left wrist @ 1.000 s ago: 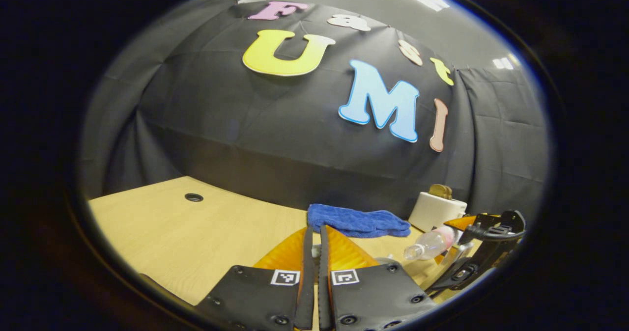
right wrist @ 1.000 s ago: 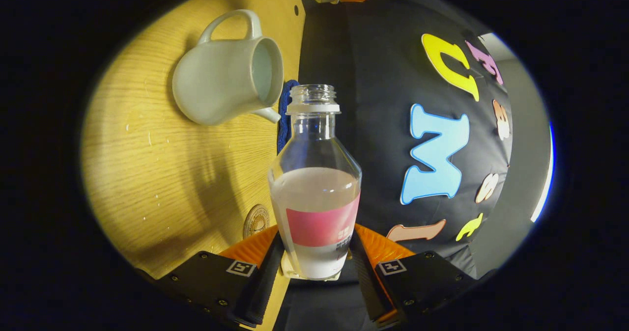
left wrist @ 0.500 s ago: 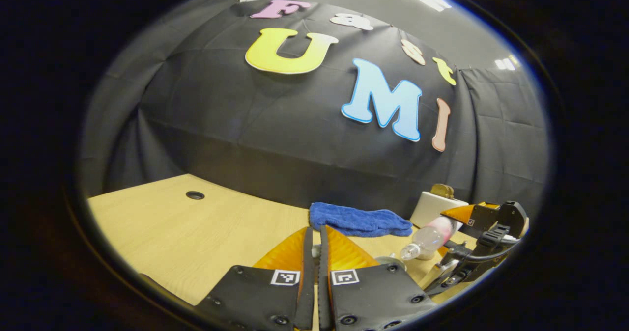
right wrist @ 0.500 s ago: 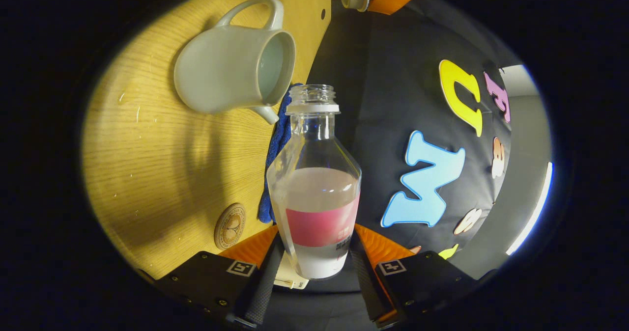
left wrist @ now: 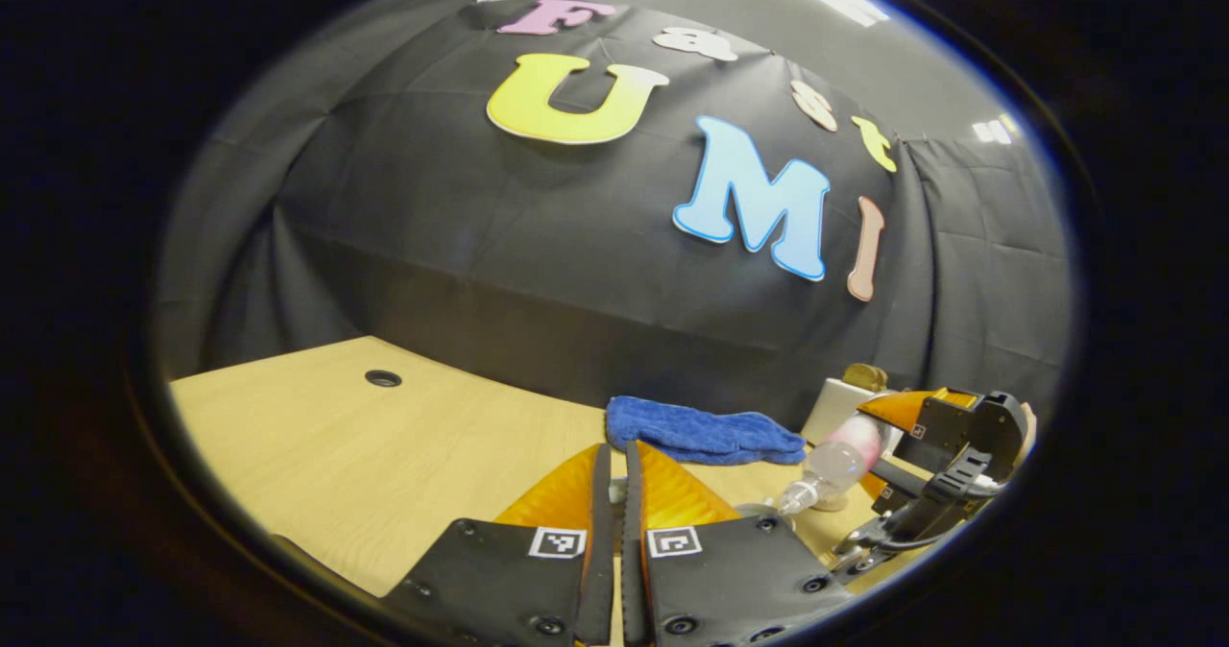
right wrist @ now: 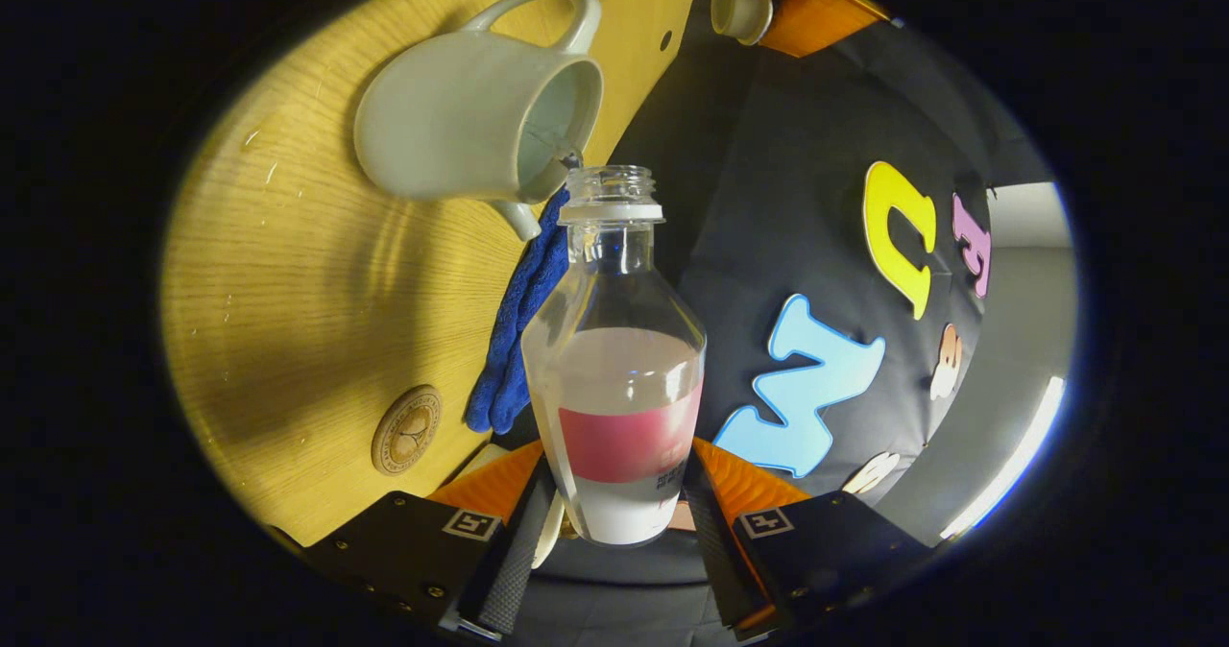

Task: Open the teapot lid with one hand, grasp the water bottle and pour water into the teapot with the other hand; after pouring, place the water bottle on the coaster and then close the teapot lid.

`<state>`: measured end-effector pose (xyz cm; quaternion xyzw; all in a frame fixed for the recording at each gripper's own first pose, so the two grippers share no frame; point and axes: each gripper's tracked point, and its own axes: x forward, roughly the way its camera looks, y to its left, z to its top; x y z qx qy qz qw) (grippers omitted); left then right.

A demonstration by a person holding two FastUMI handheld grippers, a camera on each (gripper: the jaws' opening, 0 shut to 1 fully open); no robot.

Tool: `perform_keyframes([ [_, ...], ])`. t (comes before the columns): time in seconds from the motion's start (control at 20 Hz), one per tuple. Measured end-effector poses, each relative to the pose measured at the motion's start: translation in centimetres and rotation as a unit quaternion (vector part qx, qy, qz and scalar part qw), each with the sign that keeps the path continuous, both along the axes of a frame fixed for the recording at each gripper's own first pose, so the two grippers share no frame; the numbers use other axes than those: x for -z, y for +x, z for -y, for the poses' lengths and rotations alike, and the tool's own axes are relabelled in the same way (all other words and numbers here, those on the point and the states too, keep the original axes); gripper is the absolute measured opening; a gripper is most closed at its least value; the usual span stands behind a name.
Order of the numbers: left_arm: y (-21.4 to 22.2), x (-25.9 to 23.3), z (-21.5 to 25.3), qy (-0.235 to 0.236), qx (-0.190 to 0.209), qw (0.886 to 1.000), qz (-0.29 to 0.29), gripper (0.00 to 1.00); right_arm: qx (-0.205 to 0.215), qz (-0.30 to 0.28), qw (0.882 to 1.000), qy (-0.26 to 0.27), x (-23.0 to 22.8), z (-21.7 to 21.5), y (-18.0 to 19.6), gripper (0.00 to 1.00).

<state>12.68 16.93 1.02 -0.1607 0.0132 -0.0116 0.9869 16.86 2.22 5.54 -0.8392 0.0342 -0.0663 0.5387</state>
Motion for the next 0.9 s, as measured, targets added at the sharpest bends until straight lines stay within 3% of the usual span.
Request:
perform_keyframes([
  [0.9, 0.0, 0.2, -0.5, -0.019, -0.003, 1.000, -0.004, 0.10, -0.051, 0.039, 0.992, -0.104, -3.1, -2.4, -0.3, 0.75],
])
